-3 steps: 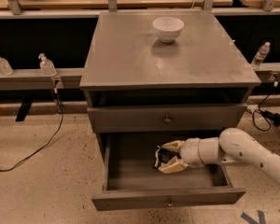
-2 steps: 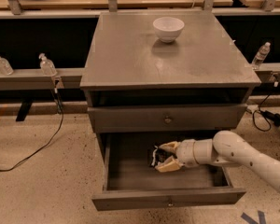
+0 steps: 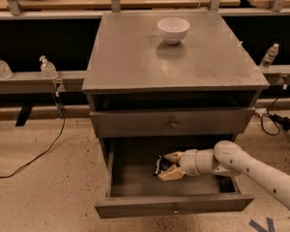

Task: Place rxbar chocolate into middle drawer

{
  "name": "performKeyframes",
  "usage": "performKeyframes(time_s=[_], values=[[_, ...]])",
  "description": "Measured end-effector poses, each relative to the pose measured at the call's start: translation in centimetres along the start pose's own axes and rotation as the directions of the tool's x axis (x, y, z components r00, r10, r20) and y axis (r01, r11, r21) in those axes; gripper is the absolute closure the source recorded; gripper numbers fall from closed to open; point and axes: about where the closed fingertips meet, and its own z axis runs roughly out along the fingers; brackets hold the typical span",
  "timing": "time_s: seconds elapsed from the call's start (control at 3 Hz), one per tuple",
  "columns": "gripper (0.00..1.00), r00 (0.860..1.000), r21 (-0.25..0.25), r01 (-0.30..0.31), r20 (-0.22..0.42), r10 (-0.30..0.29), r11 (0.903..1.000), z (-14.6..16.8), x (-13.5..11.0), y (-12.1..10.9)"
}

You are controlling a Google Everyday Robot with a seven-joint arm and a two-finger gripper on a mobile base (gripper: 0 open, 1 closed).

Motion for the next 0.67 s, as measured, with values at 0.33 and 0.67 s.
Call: performKeyframes(time_s=[0.33,0.67], values=[[0.96,0.999,0.000,-0.030,-0.019,0.030,0.9995,0.80,1.17,-0.19],[0.81,0.998,0.015,-0.058,-0.025,0.058,0.9982,0.84,1.65,-0.55]])
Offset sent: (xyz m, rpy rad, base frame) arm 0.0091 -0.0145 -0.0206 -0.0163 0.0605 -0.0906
